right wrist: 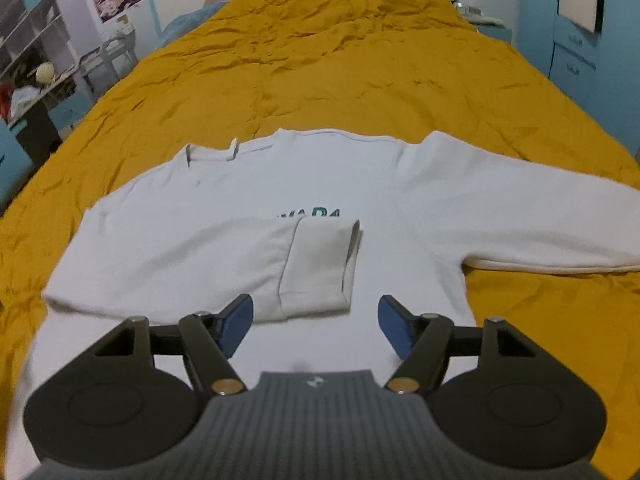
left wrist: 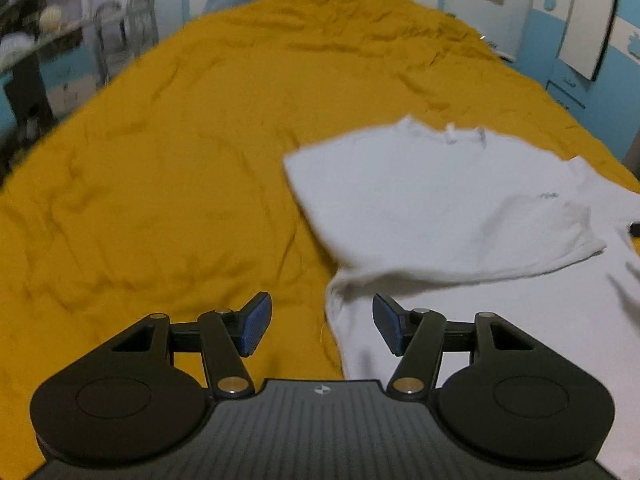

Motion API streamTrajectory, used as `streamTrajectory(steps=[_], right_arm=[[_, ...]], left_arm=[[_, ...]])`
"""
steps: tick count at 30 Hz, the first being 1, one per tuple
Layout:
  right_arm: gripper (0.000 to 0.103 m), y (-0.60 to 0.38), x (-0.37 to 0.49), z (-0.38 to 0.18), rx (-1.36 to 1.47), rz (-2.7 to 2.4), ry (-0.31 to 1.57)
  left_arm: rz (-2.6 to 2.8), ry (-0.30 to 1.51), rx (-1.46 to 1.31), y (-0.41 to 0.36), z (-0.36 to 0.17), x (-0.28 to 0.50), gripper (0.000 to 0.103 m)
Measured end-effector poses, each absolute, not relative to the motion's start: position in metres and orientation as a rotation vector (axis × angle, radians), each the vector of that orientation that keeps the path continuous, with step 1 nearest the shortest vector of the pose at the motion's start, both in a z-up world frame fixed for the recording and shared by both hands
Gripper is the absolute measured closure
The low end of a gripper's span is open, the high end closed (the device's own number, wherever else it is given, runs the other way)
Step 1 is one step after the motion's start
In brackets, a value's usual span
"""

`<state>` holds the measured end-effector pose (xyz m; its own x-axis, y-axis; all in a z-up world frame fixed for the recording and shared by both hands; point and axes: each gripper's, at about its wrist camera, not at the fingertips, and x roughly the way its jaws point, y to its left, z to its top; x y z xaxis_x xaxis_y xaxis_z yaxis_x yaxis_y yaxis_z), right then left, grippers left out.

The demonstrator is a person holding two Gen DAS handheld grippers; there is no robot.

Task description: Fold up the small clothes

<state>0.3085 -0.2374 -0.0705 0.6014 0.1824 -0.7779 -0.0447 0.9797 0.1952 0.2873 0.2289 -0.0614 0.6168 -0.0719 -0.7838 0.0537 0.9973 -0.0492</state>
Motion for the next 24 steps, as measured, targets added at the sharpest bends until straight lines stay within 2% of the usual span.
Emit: streamTrajectory(steps=[5, 10, 14, 17, 19, 20, 21, 24], right_arm=[[0.04, -0.242, 0.335, -0.083, 0.233, 0.116, 0.944], [0.045, -0.249, 0.361, -0.104, 0.275, 0.082, 0.957], [0.051, -0.26, 0.384, -0.13, 0.339, 0.043, 0.978], [0.052, -0.265, 0.393, -0.147, 0.389, 0.053, 0.977], [0.061, -0.262, 0.394, -0.151, 0.369, 0.065, 0.96], [0.082, -0.259, 0.394, -0.15, 0.346, 0.065, 0.954], [0.1, -0.254, 0.394, -0.148, 0.325, 0.072, 0.951], [0.103, -0.244, 0.395, -0.133, 0.273, 0.098, 0.903]], left_arm=[[-0.059, 0.929, -0.105, 0.229, -0.107, 0.308, 0.035], [-0.041, 0.896, -0.153, 0.225, -0.125, 0.328, 0.038], [-0.032, 0.859, -0.181, 0.228, -0.137, 0.33, 0.044], [-0.032, 0.824, -0.2, 0.228, -0.141, 0.323, 0.053], [-0.041, 0.807, -0.203, 0.227, -0.14, 0.32, 0.07], [-0.054, 0.799, -0.209, 0.226, -0.139, 0.32, 0.078], [-0.05, 0.792, -0.207, 0.226, -0.138, 0.32, 0.082], [-0.039, 0.778, -0.201, 0.225, -0.135, 0.319, 0.092]])
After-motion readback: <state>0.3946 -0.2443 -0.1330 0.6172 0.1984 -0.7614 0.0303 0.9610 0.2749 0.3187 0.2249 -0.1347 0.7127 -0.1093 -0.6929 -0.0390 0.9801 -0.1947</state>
